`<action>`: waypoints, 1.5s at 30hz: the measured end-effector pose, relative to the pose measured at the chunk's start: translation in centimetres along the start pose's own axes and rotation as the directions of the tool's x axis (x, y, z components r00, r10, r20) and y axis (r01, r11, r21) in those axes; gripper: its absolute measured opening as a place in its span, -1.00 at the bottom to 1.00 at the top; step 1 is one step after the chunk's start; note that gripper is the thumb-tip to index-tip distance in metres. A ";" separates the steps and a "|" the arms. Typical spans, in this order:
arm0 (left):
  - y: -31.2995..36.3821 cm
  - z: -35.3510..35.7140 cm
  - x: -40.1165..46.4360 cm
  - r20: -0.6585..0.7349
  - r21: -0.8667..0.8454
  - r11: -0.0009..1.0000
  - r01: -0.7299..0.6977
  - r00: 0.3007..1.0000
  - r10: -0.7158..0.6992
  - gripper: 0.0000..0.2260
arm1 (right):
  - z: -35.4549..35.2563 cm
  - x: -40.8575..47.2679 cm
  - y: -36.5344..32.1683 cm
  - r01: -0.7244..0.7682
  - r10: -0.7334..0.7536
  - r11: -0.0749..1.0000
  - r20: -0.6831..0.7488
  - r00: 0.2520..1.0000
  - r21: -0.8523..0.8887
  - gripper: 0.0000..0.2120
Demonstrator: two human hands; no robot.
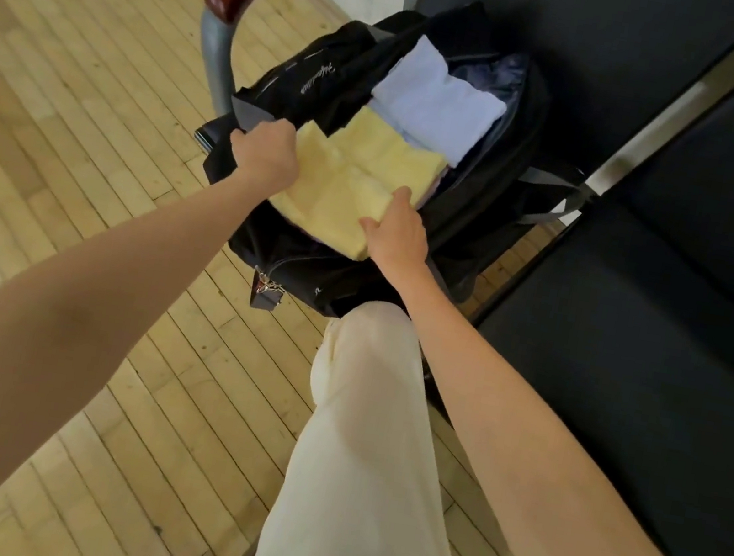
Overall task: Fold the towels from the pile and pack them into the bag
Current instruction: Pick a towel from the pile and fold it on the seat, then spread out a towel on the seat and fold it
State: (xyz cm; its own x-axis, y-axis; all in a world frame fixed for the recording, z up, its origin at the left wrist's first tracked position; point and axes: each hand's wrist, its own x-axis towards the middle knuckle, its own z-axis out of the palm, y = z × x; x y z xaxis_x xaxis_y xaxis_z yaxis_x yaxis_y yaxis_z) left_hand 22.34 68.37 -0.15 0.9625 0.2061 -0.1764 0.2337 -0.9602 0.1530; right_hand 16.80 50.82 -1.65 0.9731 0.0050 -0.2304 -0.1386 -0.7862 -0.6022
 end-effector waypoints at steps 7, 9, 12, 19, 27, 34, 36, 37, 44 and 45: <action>3.4 1.9 -4.7 -0.171 0.080 0.987 -0.138 0.974 0.150 -0.51 | -4.3 -2.4 4.5 0.147 -0.133 0.967 0.080 0.988 -0.206 -0.43; 5.7 2.8 -6.8 -0.148 0.028 0.974 -0.223 0.963 0.225 -0.50 | -5.8 -3.9 6.9 0.130 -0.109 0.954 0.092 0.990 -0.270 -0.38; 10.3 3.9 -10.4 -0.180 -0.026 0.941 -0.337 0.928 0.327 -0.56 | -8.5 -7.1 11.4 0.048 -0.022 0.955 0.094 0.995 -0.294 -0.36; 21.0 9.3 -18.9 -0.007 -0.057 0.794 -0.605 0.796 0.606 -0.55 | -15.8 -17.1 25.7 -0.349 0.373 0.895 0.040 0.927 -0.277 -0.32; 32.8 14.4 -28.4 0.304 -0.122 0.560 -0.819 0.507 0.807 -0.47 | -21.7 -29.4 40.1 -0.621 0.594 0.766 -0.189 0.782 -0.164 -0.28; 42.8 16.2 -34.3 0.386 -0.067 0.318 -0.946 0.269 0.882 -0.48 | -27.1 -36.6 47.2 -0.553 0.506 0.830 -0.513 0.693 0.071 -0.36; 46.1 16.2 -35.3 0.403 -0.020 0.209 -0.978 0.183 0.897 -0.47 | -28.6 -37.5 48.6 -0.508 0.455 0.857 -0.586 0.671 0.085 -0.37; 47.9 16.1 -35.6 0.399 -0.014 0.172 -0.985 0.153 0.904 -0.48 | -29.4 -37.9 49.1 -0.496 0.445 0.863 -0.607 0.659 0.095 -0.37; 61.1 16.3 -39.1 0.275 -0.192 0.137 -0.972 0.081 0.958 -0.60 | -34.6 -37.4 53.5 -0.449 0.442 0.875 -0.675 0.590 0.181 -0.42; 62.6 16.7 -39.8 0.244 -0.242 0.144 -0.960 0.083 0.966 -0.63 | -35.0 -37.2 54.3 -0.445 0.481 0.862 -0.669 0.567 0.242 -0.44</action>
State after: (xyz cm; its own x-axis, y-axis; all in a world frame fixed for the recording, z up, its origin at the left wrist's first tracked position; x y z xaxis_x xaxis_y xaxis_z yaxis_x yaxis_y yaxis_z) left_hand -3.65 -3.07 0.16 0.2721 -0.9566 -0.1041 -0.8566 -0.2900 0.4267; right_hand -20.49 -13.68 0.93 0.6085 -0.7883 0.0910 -0.5970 -0.5304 -0.6019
